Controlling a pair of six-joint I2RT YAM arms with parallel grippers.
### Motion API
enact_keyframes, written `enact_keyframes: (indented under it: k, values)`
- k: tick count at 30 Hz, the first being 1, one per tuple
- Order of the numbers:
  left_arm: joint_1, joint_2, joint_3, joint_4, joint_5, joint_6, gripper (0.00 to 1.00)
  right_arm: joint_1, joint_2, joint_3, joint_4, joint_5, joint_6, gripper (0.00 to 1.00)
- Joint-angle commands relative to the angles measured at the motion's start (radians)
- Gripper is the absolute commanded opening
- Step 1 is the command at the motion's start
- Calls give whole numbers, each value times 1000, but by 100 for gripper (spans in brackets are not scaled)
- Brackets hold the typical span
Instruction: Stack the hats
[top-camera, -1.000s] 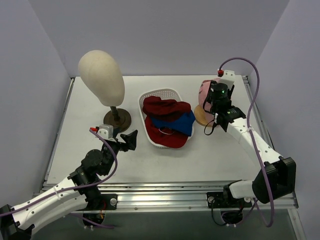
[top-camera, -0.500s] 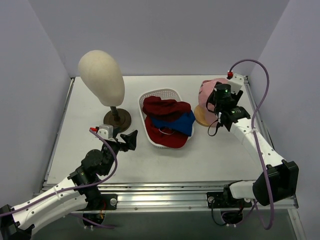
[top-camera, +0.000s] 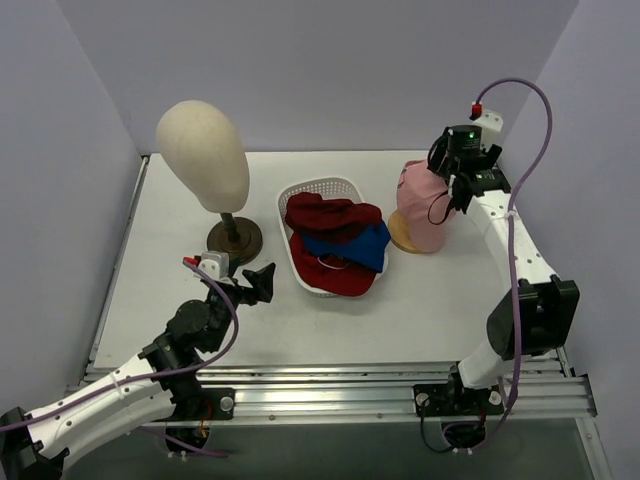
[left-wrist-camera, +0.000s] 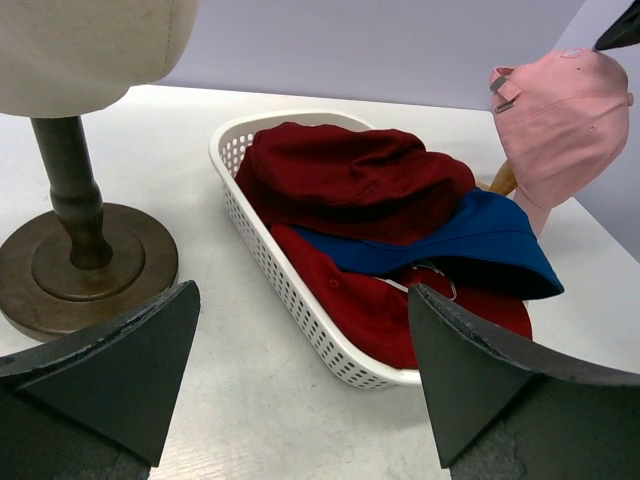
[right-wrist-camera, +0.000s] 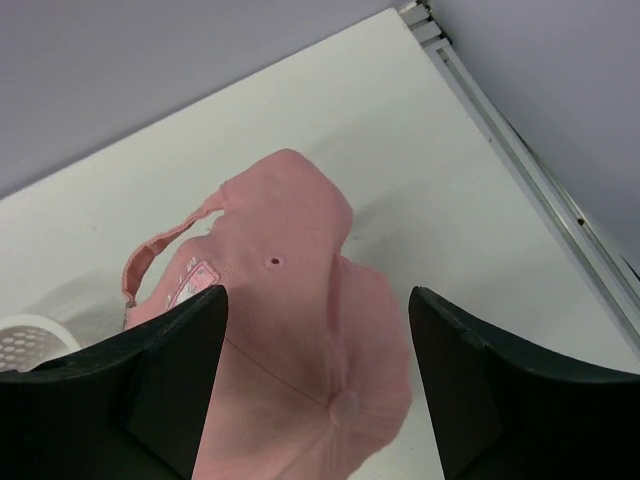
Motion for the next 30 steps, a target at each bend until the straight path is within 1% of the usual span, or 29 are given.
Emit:
enact_keyframes:
  k: [1,5,8,9,13,18,24,30]
  values:
    - [1,10,9,61,12,-7,94,-5,83,56,-67,-56,-77,69]
    - [1,30,28,48,3,-7,94,-1,135,66,-41,-138,-146,68]
    - [1,15,32,32,9,-3,94,25,162,77,-38,-152,-189,68]
    - [1,9,28,35,8,-6,94,36,169,79,-35,-152,-226,68]
    - [1,-7,3,61,4,-4,94,99,213,112,-69,-69,-297,67]
    - [1,-8,25,28,11,-6,94,159,230,86,-55,18,-367,67]
    - [1,-19,17,38,14,-6,94,157,196,51,-32,58,-361,67]
    - [1,-21,17,33,5,-4,94,162,109,56,-23,-12,-370,67]
